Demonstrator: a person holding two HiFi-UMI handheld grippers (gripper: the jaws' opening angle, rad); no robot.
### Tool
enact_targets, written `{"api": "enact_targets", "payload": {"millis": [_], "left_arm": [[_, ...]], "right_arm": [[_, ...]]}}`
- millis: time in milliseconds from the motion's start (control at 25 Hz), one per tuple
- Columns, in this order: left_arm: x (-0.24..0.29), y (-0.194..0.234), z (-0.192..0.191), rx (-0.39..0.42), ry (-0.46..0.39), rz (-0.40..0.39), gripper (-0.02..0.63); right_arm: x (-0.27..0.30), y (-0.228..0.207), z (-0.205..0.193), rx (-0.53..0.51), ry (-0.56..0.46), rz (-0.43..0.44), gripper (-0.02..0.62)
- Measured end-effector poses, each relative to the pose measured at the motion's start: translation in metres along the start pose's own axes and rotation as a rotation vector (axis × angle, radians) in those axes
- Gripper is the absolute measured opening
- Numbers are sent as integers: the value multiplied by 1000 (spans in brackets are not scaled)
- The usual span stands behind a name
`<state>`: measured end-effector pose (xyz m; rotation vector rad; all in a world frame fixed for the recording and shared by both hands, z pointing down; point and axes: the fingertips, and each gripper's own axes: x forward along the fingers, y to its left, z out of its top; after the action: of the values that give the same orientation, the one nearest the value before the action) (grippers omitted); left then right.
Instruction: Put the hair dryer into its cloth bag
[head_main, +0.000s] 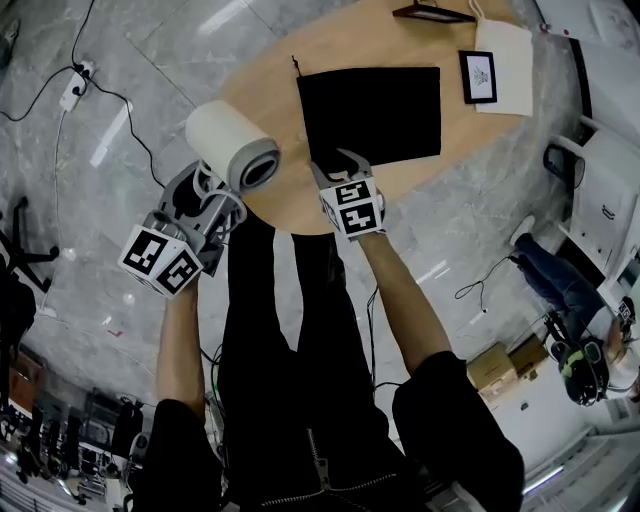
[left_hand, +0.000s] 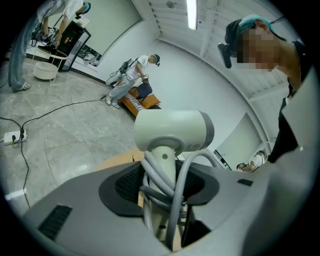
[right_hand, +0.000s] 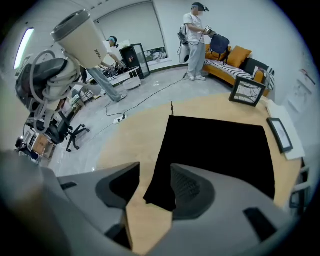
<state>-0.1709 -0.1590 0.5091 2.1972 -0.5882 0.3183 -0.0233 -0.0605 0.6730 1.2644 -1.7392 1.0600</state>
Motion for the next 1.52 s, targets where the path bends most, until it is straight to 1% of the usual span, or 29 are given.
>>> {"api": "enact_targets", "payload": {"millis": [160,360,440,600,640,680,800,920,1000,1120,1200,1400,1520], "left_arm": [[7,10,-17,4,17,-5,207],[11,19,-36,1,26,-15,207],[12,19,-43,-3,30,-16,207],[11,22,-49,-24,45,-16,207],[10,22,-51,-28,46,-15,207],[10,22,-52,-30,48,-13,209],[7,21,-55,-32,60,-7,207],[5,23,-57,-31,63,-4,209],[4,25,-57,-33,64,1,209],[5,25,-56,-26,64,1,209],[7,25,-56,-22,65,-1,209],[8,25,-58,-26,68,-6,207],[10,25,-58,-23,78,-13,209]], "right_arm": [[28,-3,-8,-20,31,-18,195],[49,-1,-20,-101,106,-30,195],[51,-3,-30,-109,134,-44,192],[53,-10,-39,-116,164,-98,128],[52,-12,-39,-117,162,-109,88],[51,-14,-38,-113,158,-116,65],[47,-17,-35,-87,126,-125,40],[43,-19,-30,-67,100,-116,41],[42,-17,-28,-52,89,-87,43],[43,-15,-26,-16,69,-54,86],[45,-20,-24,-8,67,-65,86],[55,-22,-26,-44,124,-77,86],[58,-24,-20,-72,135,-88,87]]}}
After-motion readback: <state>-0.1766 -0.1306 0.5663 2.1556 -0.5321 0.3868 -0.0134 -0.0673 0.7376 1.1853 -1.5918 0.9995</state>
